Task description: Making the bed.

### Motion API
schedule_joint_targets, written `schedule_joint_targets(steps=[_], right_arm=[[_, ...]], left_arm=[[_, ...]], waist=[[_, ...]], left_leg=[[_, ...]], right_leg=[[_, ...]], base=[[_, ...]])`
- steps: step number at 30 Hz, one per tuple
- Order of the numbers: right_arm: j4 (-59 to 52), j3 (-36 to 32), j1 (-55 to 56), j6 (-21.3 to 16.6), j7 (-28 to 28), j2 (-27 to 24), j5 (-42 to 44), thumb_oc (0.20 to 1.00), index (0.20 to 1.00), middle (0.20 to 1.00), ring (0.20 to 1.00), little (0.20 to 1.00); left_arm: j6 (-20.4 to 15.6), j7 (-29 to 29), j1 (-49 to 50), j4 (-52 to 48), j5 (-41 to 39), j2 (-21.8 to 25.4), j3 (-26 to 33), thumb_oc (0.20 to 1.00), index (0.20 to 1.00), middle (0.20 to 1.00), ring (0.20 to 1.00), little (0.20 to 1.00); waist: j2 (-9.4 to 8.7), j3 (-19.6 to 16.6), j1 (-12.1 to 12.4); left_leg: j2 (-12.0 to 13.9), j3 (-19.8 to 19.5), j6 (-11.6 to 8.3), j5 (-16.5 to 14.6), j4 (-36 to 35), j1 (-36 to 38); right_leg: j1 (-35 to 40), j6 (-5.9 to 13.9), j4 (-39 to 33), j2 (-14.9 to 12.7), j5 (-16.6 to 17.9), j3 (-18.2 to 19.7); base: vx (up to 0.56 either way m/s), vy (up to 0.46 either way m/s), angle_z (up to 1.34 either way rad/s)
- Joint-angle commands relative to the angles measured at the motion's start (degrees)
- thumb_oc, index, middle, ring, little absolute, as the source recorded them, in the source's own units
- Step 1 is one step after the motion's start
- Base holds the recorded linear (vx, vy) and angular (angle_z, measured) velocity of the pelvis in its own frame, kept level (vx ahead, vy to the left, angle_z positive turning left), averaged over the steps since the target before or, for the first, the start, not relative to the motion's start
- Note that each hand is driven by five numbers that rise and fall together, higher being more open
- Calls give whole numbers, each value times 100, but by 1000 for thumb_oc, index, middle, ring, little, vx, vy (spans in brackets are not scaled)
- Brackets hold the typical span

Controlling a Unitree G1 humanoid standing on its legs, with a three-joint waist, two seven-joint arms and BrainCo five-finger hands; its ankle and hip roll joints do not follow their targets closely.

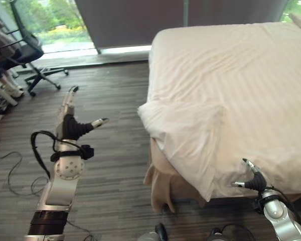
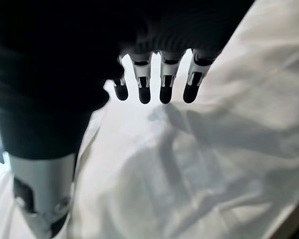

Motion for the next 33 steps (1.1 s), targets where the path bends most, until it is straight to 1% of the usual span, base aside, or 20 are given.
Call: schedule_joint_targets(steps=[1, 3, 4, 5, 6, 9, 11, 12, 15, 19, 20, 23, 24, 25, 28, 30, 31, 33], right_arm=[[-83, 178, -100, -111, 41, -66, -108, 1000, 1000, 1000, 1000, 1000], [-14, 251, -98, -102, 50, -106, -132, 1000, 1000, 1000, 1000, 1000], [-10, 239, -101, -104, 48, -100, -132, 1000, 1000, 1000, 1000, 1000], [34, 270, -67, -92, 31, -138, -101, 1000, 1000, 1000, 1000, 1000], [58, 274, -49, -92, 17, -139, -95, 1000, 1000, 1000, 1000, 1000], [119, 333, 17, -97, -22, -162, -116, 1000, 1000, 1000, 1000, 1000], [114, 338, 31, -102, -27, -181, -132, 1000, 1000, 1000, 1000, 1000], [125, 394, 11, -94, -87, -256, -191, 1000, 1000, 1000, 1000, 1000], [144, 481, -70, -73, -181, -336, -225, 1000, 1000, 1000, 1000, 1000], [137, 544, -194, -35, -291, -405, -219, 1000, 1000, 1000, 1000, 1000], [119, 552, -213, -33, -319, -414, -223, 1000, 1000, 1000, 1000, 1000], [109, 594, -363, -13, -464, -411, -191, 1000, 1000, 1000, 1000, 1000], [110, 592, -366, -14, -464, -408, -191, 1000, 1000, 1000, 1000, 1000], [125, 588, -413, 11, -553, -378, -164, 1000, 1000, 1000, 1000, 1000], [161, 662, -499, 78, -684, -263, -129, 1000, 1000, 1000, 1000, 1000], [187, 704, -570, 102, -700, -246, -132, 1000, 1000, 1000, 1000, 1000], [215, 792, -688, 125, -725, -219, -124, 1000, 1000, 1000, 1000, 1000], [216, 821, -741, 120, -750, -207, -101, 1000, 1000, 1000, 1000, 1000]], left_arm=[[171, -133, -673, 426, 598, -28, -233, 1000, 1000, 1000, 1000, 1000], [321, -114, -1088, 913, 882, -25, -575, 1000, 1000, 1000, 1000, 1000], [313, -99, -1124, 946, 883, -28, -600, 1000, 1000, 1000, 1000, 1000], [434, -73, -1456, 1274, 1086, -29, -857, 1000, 1000, 1000, 1000, 1000], [491, -53, -1620, 1402, 1180, -30, -991, 1000, 1000, 1000, 1000, 1000], [632, -43, -1947, 1664, 1440, -42, -1242, 1000, 1000, 1000, 1000, 1000], [673, -40, -2106, 1762, 1519, -13, -1346, 1000, 1000, 1000, 1000, 1000], [803, 54, -2497, 2019, 1612, 32, -1536, 1000, 1000, 1000, 1000, 1000], [946, 224, -3213, 2487, 1654, 112, -1852, 1000, 1000, 1000, 1000, 1000], [1079, 398, -4053, 3037, 1558, 137, -2217, 1000, 1000, 1000, 1000, 1000], [1118, 415, -4251, 3122, 1545, 99, -2289, 1000, 1000, 1000, 1000, 1000], [1144, 566, -4683, 3454, 1415, -10, -2467, 1000, 1000, 1000, 1000, 1000], [1141, 569, -4692, 3462, 1413, -11, -2473, 1000, 1000, 1000, 1000, 1000], [1130, 643, -4845, 3627, 1224, -104, -2491, 1000, 1000, 1000, 1000, 1000], [948, 849, -5023, 3985, 233, -462, -2305, 1000, 1000, 1000, 1000, 1000], [902, 879, -5140, 4126, 86, -515, -2350, 1000, 1000, 1000, 1000, 1000], [891, 874, -5314, 4265, -9, -590, -2488, 1000, 1000, 1000, 1000, 1000], [895, 884, -5443, 4394, -19, -632, -2573, 1000, 1000, 1000, 1000, 1000]], waist=[[-86, -63, -107], [-104, -72, -183], [-104, -66, -168], [-128, -65, -256], [-138, -55, -267], [-194, -12, -349], [-217, 6, -354], [-264, 82, -422], [-327, 223, -501], [-423, 457, -575], [-426, 524, -598], [-503, 785, -677], [-505, 785, -674], [-550, 939, -733], [-589, 1128, -815], [-600, 1186, -844], [-601, 1295, -884], [-613, 1343, -899]], left_leg=[[215, -369, -97, -419, 59, -183], [249, -308, -117, -413, 47, -178], [251, -306, -118, -413, 48, -179], [277, -244, -136, -402, 36, -178], [290, -202, -142, -403, 31, -178], [326, -111, -160, -389, 24, -200], [338, -73, -166, -386, 25, -211], [366, 7, -175, -375, 26, -254], [401, 149, -180, -356, 41, -349], [435, 288, -168, -329, 77, -491], [443, 205, -192, -418, 66, -488], [467, 215, -196, -380, 154, -728], [467, 215, -195, -382, 158, -734], [484, 228, -196, -356, 211, -885], [478, 243, -178, -346, 307, -1127], [473, 261, -162, -360, 350, -1200], [472, 289, -150, -364, 428, -1328], [472, 300, -144, -363, 464, -1402]], right_leg=[[114, 247, 220, -337, -480, 35], [111, 246, 151, -300, -481, 81], [109, 245, 149, -298, -479, 84], [80, 253, 88, -270, -469, 155], [60, 253, 56, -254, -464, 191], [4, 265, -33, -196, -445, 274], [-26, 267, -56, -186, -426, 303], [-122, 292, -101, -169, -383, 365], [-300, 320, -142, -157, -321, 484], [-538, 335, -136, -149, -265, 629], [-561, 388, -126, -136, -334, 708], [-802, 398, -72, -170, -267, 749], [-807, 398, -70, -171, -268, 749], [-957, 404, -51, -195, -215, 780], [-1204, 401, -33, -240, -164, 838], [-1298, 411, -12, -262, -122, 883], [-1432, 411, 11, -292, -90, 937], [-1512, 411, 31, -317, -71, 949]], base=[[60, 2, -26], [41, 2, -27], [49, 10, -14], [47, 15, -29], [61, 20, -20], [38, 9, -20], [9, 2, -21], [-22, 3, -15], [-34, 7, -29], [-29, 6, -27], [13, 4, -16], [-57, -13, -9], [-73, -18, -2], [-64, -19, -2], [-51, -17, -11], [-34, 7, -15], [-26, 12, -6], [-35, -1, -6]])
